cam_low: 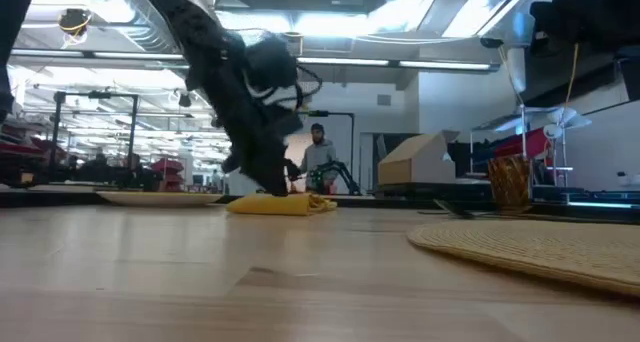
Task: Set table place
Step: Fold the yellow table napkin
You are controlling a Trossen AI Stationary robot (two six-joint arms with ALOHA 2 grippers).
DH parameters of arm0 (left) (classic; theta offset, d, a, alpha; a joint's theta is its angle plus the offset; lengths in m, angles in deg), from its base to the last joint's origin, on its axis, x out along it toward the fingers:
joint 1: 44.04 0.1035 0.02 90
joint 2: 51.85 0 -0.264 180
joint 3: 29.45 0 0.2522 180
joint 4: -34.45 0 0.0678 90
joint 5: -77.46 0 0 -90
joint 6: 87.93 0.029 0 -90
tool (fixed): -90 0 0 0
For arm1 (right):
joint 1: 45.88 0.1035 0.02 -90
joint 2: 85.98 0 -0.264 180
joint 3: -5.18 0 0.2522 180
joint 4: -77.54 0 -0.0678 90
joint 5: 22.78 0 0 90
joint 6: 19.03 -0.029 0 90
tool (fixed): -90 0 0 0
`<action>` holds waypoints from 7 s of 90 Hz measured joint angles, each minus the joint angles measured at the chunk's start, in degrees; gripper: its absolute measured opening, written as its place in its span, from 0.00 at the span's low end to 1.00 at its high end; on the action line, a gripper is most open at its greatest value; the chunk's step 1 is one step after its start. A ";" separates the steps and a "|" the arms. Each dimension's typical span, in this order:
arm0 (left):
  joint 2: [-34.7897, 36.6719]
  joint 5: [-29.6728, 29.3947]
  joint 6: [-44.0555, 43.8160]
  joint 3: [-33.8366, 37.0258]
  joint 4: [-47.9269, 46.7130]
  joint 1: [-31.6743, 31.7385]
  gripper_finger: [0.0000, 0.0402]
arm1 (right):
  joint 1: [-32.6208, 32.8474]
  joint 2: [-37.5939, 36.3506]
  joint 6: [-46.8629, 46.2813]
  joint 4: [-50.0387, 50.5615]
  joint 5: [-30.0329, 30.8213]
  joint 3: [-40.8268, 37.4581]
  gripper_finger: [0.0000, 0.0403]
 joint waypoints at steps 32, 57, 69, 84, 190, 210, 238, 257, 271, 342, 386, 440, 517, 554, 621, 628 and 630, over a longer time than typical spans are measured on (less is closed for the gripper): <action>-1.32 -1.73 -0.36 -0.32 -8.60 -6.69 0.00 | 0.00 0.00 0.00 -0.01 0.00 0.00 0.25; -0.02 -2.16 -0.13 -0.15 -14.02 -11.09 0.00 | -0.02 0.00 0.00 0.00 0.00 0.00 0.25; 0.64 -2.37 -0.78 -0.06 -15.58 -14.22 0.00 | -0.01 0.01 0.00 0.03 0.00 0.00 0.25; 5.00 -3.59 -5.01 0.41 -15.11 -16.48 0.00 | 0.00 0.01 0.00 0.05 -0.01 0.00 0.25; 0.06 -17.55 -18.13 0.04 -6.04 2.29 0.00 | -0.01 0.00 0.07 0.11 -0.04 0.00 0.25; -0.19 -13.22 -13.35 0.00 2.29 0.50 0.00 | -0.01 0.00 0.07 0.07 -0.04 0.00 0.25; -0.17 -9.63 -6.10 -2.21 6.57 -4.15 0.00 | 0.00 0.00 0.09 0.07 -0.04 0.00 0.25; 1.79 -9.57 -2.67 -8.19 -0.19 -10.78 0.00 | 0.00 0.00 0.07 0.15 -0.04 0.00 0.25; 2.85 -8.00 -4.10 -10.99 -7.59 -16.81 0.00 | -0.01 0.01 0.07 0.56 -0.04 0.00 0.25; 2.97 -8.15 -22.42 -8.11 -19.38 -30.25 0.00 | 0.00 0.02 0.83 0.46 -0.57 0.02 0.25; 2.95 -8.77 -33.05 -1.62 -16.48 -31.53 0.00 | 0.00 0.01 1.16 0.50 -0.59 0.02 0.25; 8.07 -16.52 -40.56 -0.72 -30.61 -29.59 0.00 | -0.02 0.00 1.14 1.61 -0.66 0.02 0.25; 1.93 -12.91 -36.15 -0.96 -2.54 -31.89 0.00 | -0.02 0.02 1.09 1.60 -0.66 0.02 0.25; 2.05 -15.98 -39.60 -1.23 -20.19 -31.39 0.00 | 0.00 0.00 1.07 1.57 -0.66 0.02 0.25; 16.53 -23.78 -32.72 -1.05 -21.33 -24.52 0.00 | -0.02 0.05 1.08 5.33 3.22 0.02 0.25; 15.46 -22.33 -30.99 -1.07 -17.21 -23.91 0.00 | 0.00 0.82 1.10 8.01 5.64 0.02 0.22; 15.08 -22.25 -30.62 -1.06 -16.80 -23.81 0.00 | -0.01 1.06 1.09 8.70 6.41 0.02 0.21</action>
